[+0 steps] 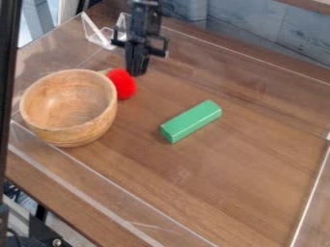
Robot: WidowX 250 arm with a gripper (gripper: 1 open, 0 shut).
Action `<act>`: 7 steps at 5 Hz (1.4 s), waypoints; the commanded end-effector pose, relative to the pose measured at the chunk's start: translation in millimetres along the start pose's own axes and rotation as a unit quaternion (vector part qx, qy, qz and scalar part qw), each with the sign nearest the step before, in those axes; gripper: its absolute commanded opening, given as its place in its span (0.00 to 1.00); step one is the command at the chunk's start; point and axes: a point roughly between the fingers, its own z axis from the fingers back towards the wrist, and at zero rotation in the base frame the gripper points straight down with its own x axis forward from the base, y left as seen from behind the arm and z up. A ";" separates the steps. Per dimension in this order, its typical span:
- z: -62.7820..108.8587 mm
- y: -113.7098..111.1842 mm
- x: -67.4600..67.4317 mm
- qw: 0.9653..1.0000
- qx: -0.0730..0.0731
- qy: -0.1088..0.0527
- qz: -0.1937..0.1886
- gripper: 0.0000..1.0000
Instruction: Move the red fruit to the left
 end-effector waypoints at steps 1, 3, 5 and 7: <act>12.1 -6.2 -7.4 1.000 -0.007 -0.021 0.005 1.00; 18.2 -9.3 -26.0 0.999 -0.037 -0.031 -0.001 1.00; 50.3 -35.7 -51.4 0.996 -0.049 -0.068 -0.039 1.00; 83.9 -76.6 -84.6 0.988 -0.059 -0.104 -0.097 1.00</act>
